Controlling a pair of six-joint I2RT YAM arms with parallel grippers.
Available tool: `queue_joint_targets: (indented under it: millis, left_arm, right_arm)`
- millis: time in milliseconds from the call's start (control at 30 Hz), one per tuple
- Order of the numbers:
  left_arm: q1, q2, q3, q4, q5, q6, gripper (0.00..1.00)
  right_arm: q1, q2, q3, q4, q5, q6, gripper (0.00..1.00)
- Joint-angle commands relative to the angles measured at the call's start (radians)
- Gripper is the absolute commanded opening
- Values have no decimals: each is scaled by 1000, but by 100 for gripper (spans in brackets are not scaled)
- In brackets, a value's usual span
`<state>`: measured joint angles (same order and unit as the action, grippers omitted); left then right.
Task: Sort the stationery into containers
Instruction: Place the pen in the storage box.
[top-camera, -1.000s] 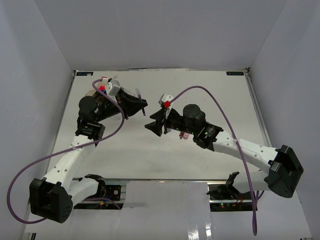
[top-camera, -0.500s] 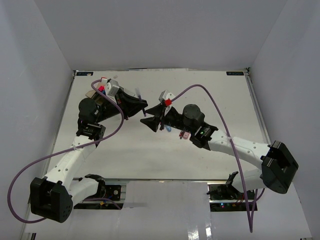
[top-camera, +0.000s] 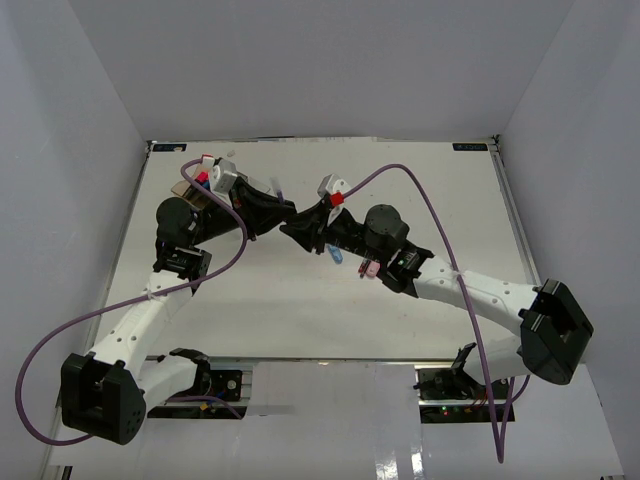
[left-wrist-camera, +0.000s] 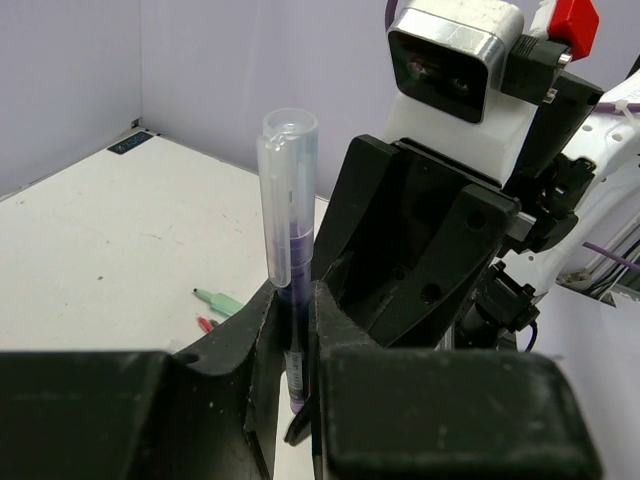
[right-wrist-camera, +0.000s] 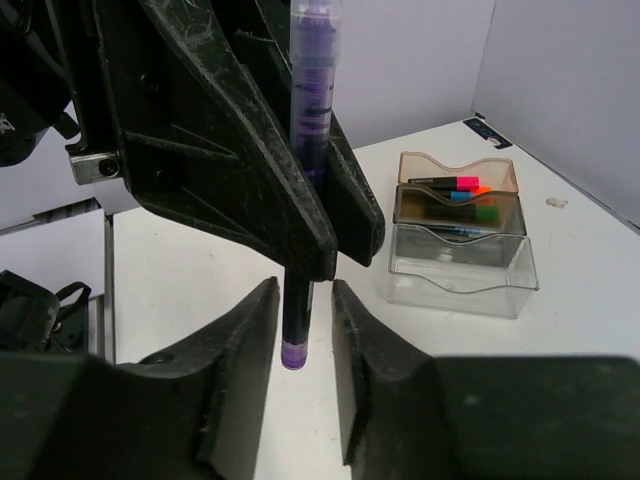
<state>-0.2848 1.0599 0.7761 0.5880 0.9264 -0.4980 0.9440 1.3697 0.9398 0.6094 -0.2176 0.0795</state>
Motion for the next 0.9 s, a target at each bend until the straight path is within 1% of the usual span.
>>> queue_joint_targets:
  millis: [0, 33, 67, 133, 167, 200, 300, 333, 400, 433, 500, 533, 633, 767, 867]
  left_arm:
    - [3, 3, -6, 35, 22, -14, 0]
    - [3, 3, -5, 36, 23, -16, 0]
    - [3, 3, -5, 35, 25, -16, 0]
    - [3, 2, -6, 35, 25, -14, 0]
    - [3, 3, -6, 35, 25, -14, 0]
    - [3, 2, -6, 35, 25, -16, 0]
    - [3, 2, -6, 35, 25, -14, 8]
    - [3, 2, -6, 36, 25, -14, 15]
    - [3, 0, -8, 39, 26, -14, 26]
    - [3, -1, -8, 39, 25, -13, 33]
    - [3, -5, -9, 39, 25, -10, 40]
    - [3, -6, -9, 38, 25, -7, 47]
    - [3, -15, -12, 32, 17, 6, 56]
    - [3, -32, -17, 35, 9, 16, 62]
    - [4, -57, -28, 38, -12, 27, 64]
  right_arm:
    - [-1, 6, 45, 70, 12, 6, 31]
    - [-1, 8, 45, 72, 14, 8, 29]
    - [-1, 9, 44, 73, 14, 6, 22]
    - [-1, 8, 40, 79, 14, 11, 16]
    - [-1, 5, 39, 81, 15, 12, 10]
    - [-1, 5, 36, 81, 17, 14, 8]
    - [-1, 0, 24, 82, 17, 23, 8]
    - [-1, -1, 21, 81, 15, 23, 8]
    - [-1, -6, 11, 79, 17, 26, 8]
    - [-2, -7, 8, 79, 17, 28, 8]
    - [-4, -9, 4, 78, 17, 35, 8]
    - [-7, -12, -2, 78, 18, 37, 8]
    - [-13, -15, -16, 76, 21, 48, 8]
    - [-19, -14, -26, 58, 15, 54, 8]
    - [-24, -9, -33, 32, 12, 55, 8]
